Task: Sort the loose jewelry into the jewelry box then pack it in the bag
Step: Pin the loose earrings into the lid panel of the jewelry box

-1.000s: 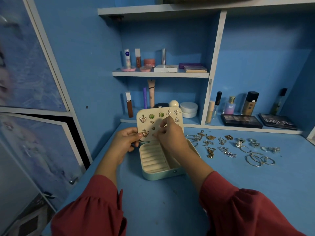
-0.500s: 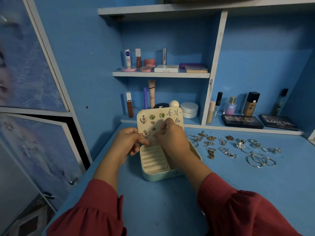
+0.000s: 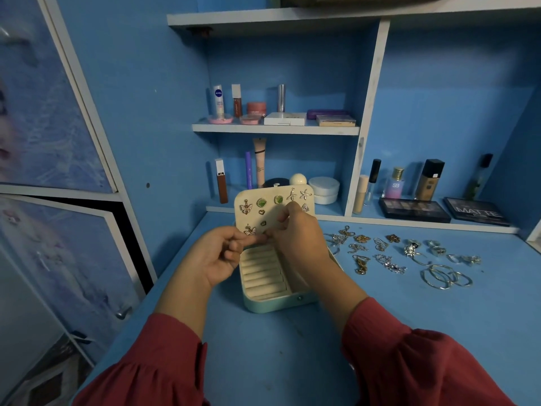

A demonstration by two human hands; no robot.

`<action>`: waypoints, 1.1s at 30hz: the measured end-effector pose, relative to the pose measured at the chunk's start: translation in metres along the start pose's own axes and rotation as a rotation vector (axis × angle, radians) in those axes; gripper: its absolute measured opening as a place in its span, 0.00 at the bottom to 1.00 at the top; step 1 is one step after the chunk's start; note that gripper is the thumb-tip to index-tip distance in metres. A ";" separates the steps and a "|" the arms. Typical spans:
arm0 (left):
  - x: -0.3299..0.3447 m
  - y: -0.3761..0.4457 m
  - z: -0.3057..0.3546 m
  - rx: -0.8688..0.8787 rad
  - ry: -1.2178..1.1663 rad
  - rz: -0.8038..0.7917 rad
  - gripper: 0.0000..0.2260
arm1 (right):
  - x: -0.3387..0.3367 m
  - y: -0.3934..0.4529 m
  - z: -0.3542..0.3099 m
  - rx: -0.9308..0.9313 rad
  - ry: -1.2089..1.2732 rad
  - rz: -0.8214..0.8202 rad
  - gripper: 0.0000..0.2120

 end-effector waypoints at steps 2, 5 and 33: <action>0.001 -0.002 0.001 -0.007 -0.034 -0.006 0.08 | -0.006 -0.001 0.001 0.000 -0.007 -0.006 0.13; 0.001 -0.005 0.002 -0.019 -0.091 -0.007 0.12 | -0.026 -0.001 0.006 0.024 -0.007 -0.015 0.10; -0.001 -0.001 -0.004 -0.121 -0.047 0.062 0.07 | -0.110 -0.032 0.060 0.124 -0.438 -0.652 0.06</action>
Point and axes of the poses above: each hand's wrist, its own y-axis towards the middle knuckle, its own x-axis out of the palm, z = x × y, the point moved 1 cm from there along y, towards the middle knuckle, and after that the axes turned 3 degrees about -z, right-handed, at the moved point
